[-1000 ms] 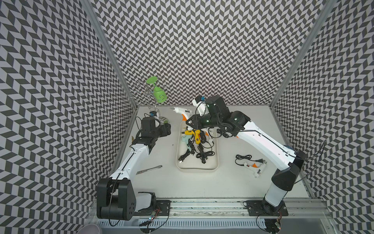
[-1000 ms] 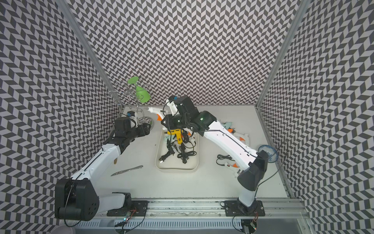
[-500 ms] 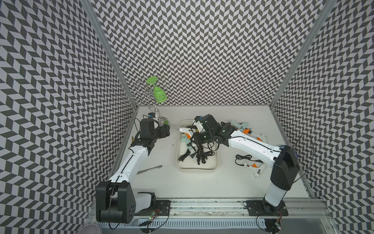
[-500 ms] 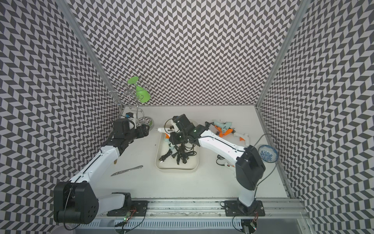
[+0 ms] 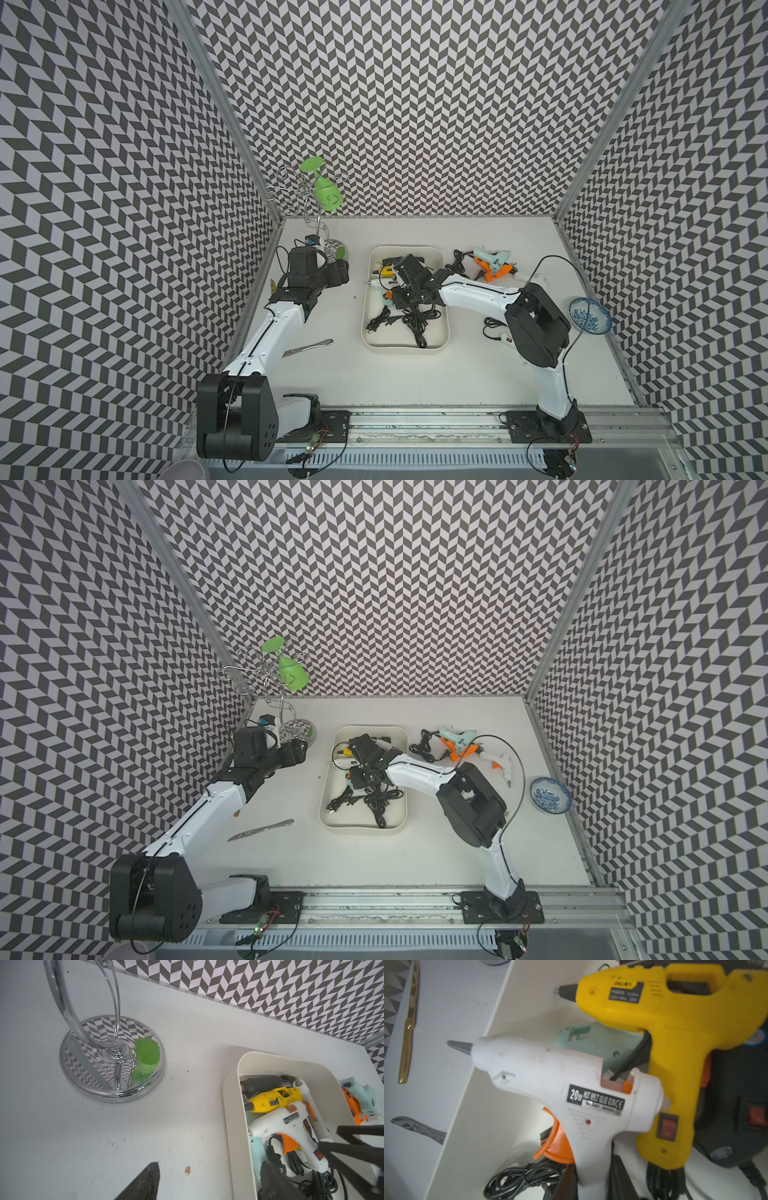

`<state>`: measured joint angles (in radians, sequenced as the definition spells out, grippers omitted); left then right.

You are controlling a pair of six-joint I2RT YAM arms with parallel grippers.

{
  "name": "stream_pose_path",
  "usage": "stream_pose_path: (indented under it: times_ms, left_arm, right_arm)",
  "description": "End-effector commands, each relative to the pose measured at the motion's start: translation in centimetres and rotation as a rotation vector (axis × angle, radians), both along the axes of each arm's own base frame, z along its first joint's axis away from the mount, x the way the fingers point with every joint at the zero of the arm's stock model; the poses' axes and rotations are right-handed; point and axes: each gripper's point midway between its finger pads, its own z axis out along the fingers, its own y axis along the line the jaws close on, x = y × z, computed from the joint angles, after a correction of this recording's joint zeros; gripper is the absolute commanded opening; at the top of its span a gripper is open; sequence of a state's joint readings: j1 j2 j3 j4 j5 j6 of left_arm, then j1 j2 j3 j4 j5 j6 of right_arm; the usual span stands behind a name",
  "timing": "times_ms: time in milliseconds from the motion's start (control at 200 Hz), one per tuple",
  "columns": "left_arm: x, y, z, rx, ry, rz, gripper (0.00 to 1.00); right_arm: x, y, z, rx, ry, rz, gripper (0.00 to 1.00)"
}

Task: Put the hot melt glue gun into the storage box
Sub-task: Place the hot melt adhesive gun in the storage box.

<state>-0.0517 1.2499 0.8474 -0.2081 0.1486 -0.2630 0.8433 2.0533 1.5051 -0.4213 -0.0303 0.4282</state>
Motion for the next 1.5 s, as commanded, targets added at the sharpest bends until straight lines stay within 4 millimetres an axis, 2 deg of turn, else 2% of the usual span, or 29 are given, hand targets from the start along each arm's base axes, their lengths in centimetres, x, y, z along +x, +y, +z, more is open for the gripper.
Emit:
stream_pose_path:
  times_ms: [0, 60, 135, 220, 315, 360, 436, 641, 886, 1101, 1206, 1261, 1317, 1417, 1497]
  left_arm:
    - [0.2, -0.1, 0.1, -0.017, -0.012, -0.007, 0.8]
    - [0.3, -0.2, -0.1, -0.022, -0.006, -0.011, 0.8]
    - [0.4, -0.5, -0.3, -0.029, -0.001, -0.024, 0.8]
    - [0.5, -0.9, -0.5, -0.035, 0.006, -0.038, 0.8]
    - [0.6, -1.4, -0.7, -0.031, 0.011, -0.059, 0.8]
    - [0.7, -1.6, -0.8, -0.03, 0.012, -0.066, 0.8]
    - [0.9, -1.9, -1.0, -0.03, 0.018, -0.076, 0.8]
    - [1.2, -2.2, -1.0, -0.029, 0.018, -0.087, 0.8]
    - [1.3, -2.4, -1.1, -0.028, 0.022, -0.094, 0.8]
    - [1.3, -2.4, -0.9, -0.024, 0.018, -0.094, 0.8]
    - [1.3, -2.5, -1.0, -0.027, 0.019, -0.095, 0.8]
    - [1.3, -2.6, -0.9, -0.028, 0.017, -0.099, 0.8]
    - [1.3, -2.8, -0.8, -0.028, 0.016, -0.103, 0.8]
    - [1.3, -3.2, -0.9, -0.028, 0.017, -0.114, 0.8]
    - [1.2, -3.7, -0.9, -0.023, 0.018, -0.128, 0.8]
  right_arm:
    - [0.3, 0.4, -1.5, -0.061, -0.033, -0.023, 0.31]
    - [0.6, -0.2, -2.1, -0.119, -0.031, -0.045, 0.36]
    - [1.2, -1.1, -2.0, -0.174, -0.058, -0.065, 0.47]
    - [1.7, -1.8, -0.7, -0.193, -0.098, -0.083, 0.57]
    - [2.2, -2.2, 1.4, -0.192, -0.15, -0.096, 0.62]
    - [2.8, -3.0, 2.1, -0.216, -0.182, -0.138, 0.62]
    - [3.5, -3.9, 2.1, -0.275, -0.21, -0.143, 0.61]
    - [4.9, -6.3, -0.1, -0.386, -0.175, -0.159, 0.59]
    - [7.2, -6.4, 1.7, -0.342, -0.172, -0.211, 0.6]
    - [7.3, -7.7, 0.5, -0.344, -0.135, -0.223, 0.6]
    - [7.4, -7.1, 0.6, -0.313, -0.122, -0.206, 0.6]
    - [7.4, -6.5, 1.6, -0.277, -0.128, -0.186, 0.6]
    - [7.5, -6.1, 3.5, -0.229, -0.157, -0.181, 0.6]
    - [7.4, -5.7, 8.9, -0.116, -0.239, -0.174, 0.61]
    - [7.5, -6.5, 12.7, -0.055, -0.282, -0.194, 0.62]
